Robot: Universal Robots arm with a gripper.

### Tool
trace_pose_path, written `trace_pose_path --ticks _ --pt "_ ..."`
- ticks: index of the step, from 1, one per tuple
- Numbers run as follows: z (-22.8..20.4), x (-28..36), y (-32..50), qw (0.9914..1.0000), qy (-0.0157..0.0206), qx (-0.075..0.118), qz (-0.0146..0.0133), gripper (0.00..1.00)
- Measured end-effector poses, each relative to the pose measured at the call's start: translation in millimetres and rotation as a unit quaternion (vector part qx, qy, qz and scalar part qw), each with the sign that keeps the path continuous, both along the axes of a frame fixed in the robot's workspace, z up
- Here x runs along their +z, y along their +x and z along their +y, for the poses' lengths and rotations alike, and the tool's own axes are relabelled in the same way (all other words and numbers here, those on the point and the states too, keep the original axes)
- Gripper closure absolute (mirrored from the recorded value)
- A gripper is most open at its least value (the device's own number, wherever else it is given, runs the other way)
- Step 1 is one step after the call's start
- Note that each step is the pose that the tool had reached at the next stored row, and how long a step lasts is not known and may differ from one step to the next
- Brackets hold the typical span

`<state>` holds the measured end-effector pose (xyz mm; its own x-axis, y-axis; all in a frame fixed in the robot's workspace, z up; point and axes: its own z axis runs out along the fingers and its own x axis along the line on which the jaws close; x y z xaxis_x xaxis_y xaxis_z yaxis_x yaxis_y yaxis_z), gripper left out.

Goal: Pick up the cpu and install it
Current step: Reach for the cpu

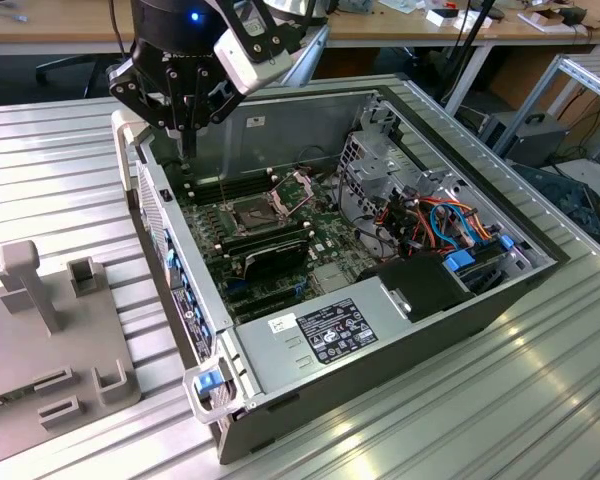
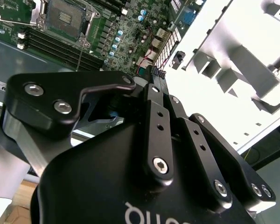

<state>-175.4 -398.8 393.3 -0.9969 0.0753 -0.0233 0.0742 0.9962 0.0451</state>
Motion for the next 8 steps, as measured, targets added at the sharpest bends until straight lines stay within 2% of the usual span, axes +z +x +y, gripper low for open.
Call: trace_pose_path --ticks 4,8 --pt "0.0 0.0 -0.2 1.00000 0.0000 0.000 0.0000 0.89" --pt "0.0 0.0 -5.1 1.00000 0.0000 0.000 0.0000 0.89"
